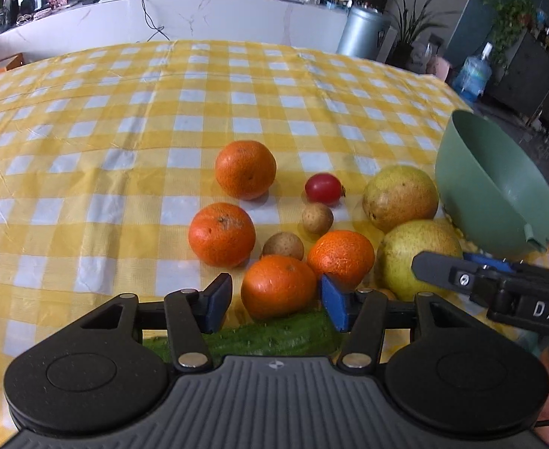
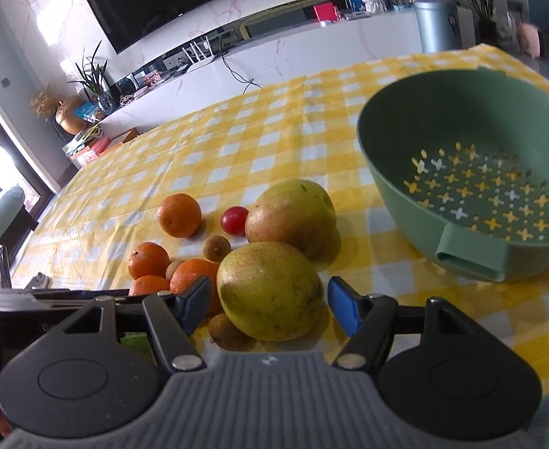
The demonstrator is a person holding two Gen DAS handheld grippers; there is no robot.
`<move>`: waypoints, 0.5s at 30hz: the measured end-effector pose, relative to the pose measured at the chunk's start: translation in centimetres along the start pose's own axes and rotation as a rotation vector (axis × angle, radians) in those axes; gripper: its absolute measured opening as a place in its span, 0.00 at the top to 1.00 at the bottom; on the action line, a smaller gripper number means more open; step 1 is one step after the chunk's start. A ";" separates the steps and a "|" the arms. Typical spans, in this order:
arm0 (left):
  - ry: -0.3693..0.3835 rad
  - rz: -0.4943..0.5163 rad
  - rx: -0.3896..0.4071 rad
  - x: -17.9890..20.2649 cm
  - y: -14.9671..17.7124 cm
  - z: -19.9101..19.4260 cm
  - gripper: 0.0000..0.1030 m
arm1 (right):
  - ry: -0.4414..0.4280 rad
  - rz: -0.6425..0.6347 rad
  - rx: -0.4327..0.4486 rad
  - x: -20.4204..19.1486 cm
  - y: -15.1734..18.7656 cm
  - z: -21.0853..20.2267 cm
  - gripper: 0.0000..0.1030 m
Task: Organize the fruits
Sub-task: 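Grasp a tangerine with the left tool while the right tool grasps a yellow-green pear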
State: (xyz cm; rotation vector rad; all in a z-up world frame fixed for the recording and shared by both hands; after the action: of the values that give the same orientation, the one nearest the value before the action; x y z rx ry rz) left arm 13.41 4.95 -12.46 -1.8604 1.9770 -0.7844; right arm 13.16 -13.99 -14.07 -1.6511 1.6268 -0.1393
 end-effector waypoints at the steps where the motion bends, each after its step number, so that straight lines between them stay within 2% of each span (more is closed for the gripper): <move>1: 0.004 -0.011 0.003 -0.2 0.0 0.0 0.38 | -0.002 0.002 -0.001 0.0 0.0 0.2 0.35; 5: 0.045 -0.058 0.005 -0.8 -0.1 0.3 0.38 | 0.000 0.004 0.003 0.1 0.0 0.6 0.34; 7: 0.059 -0.066 0.006 -0.8 0.0 0.3 0.42 | -0.002 0.008 -0.003 0.2 0.0 0.9 0.34; 11: 0.055 0.000 0.014 -0.1 0.3 0.0 0.45 | -0.004 0.042 -0.035 0.6 0.1 1.6 0.33; 15: 0.070 -0.014 0.013 -0.3 0.3 0.2 0.44 | -0.009 0.042 -0.032 0.6 0.2 1.8 0.32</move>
State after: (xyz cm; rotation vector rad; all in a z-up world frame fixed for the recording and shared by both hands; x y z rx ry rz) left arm 13.32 5.19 -12.83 -1.8656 1.9985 -0.8758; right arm 14.16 -13.70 -15.63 -1.6381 1.6638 -0.0850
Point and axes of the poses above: each gripper's, at about its wrist camera, not at the fingertips, and z roughly the way its jaws point, x to its right, y to its underside, the point moved 8 cm from there along z, roughly the way its jaws point, and after that the axes turned 5 degrees about z, right-handed, at the moved point
